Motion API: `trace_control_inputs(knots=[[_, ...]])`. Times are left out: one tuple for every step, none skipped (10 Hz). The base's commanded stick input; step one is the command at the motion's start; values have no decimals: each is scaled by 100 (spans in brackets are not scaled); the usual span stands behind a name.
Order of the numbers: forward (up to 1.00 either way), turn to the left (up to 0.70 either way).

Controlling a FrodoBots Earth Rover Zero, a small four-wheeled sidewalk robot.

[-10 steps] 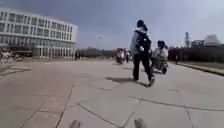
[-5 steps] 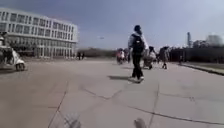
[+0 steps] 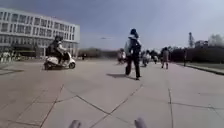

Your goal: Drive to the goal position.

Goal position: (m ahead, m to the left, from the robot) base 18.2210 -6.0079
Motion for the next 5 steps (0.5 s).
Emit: trace_control_inputs(knots=[[85, -6], [85, 1], [85, 1], [85, 1], [85, 1]])
